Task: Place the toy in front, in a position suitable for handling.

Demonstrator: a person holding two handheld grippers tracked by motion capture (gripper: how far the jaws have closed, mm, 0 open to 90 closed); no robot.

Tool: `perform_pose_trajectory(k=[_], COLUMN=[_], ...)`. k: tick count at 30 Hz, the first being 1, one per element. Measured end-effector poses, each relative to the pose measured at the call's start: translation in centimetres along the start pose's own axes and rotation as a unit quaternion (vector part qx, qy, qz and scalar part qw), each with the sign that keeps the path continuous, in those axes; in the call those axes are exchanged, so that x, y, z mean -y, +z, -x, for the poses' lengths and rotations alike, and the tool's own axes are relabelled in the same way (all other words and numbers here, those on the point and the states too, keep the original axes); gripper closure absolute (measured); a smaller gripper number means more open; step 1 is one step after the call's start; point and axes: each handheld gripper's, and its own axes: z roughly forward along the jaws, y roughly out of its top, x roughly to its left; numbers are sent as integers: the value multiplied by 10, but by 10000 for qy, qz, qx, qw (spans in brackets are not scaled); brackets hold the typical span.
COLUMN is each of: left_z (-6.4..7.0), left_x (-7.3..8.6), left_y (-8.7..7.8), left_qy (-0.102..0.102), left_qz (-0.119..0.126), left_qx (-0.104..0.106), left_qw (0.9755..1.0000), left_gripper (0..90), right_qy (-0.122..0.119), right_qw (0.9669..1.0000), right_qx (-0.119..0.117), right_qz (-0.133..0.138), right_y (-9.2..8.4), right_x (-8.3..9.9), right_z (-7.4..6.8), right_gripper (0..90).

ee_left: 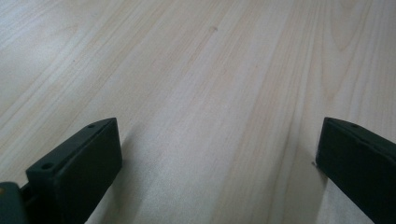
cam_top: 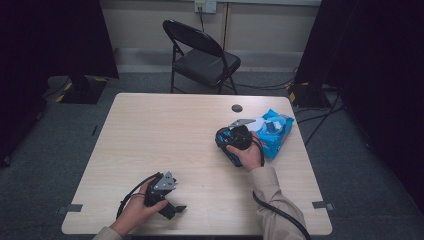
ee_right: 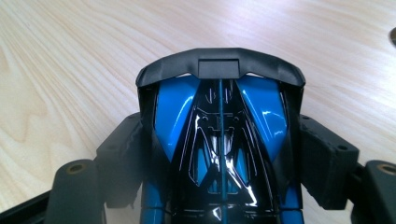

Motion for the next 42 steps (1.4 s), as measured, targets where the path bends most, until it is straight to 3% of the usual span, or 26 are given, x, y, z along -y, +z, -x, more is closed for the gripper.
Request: perform_pose_trajectory(k=[11, 24, 35, 40, 42], left_z=[0, 0, 0, 0, 0], left_x=[0, 0, 0, 0, 0], left_y=[0, 0, 0, 0, 0], left_qy=[7, 8, 7, 1, 10], left_qz=[-7, -7, -7, 0, -7], left_qx=[1, 1, 2, 1, 2], left_qw=[10000, 10000, 10000, 10000, 10000], left_gripper=[0, 0, 0, 0, 0], right_qy=[-39, -35, 33, 3, -152], right_qw=[9995, 9985, 9968, 9971, 9977], right_qx=[-130, -301, -672, -658, -580], right_qz=[297, 464, 439, 394, 305], right_y=[-24, -42, -64, -64, -59], right_x=[3, 2, 14, 19, 23], right_z=[-4, -11, -36, -48, -58], right_gripper=[255, 255, 255, 255, 255])
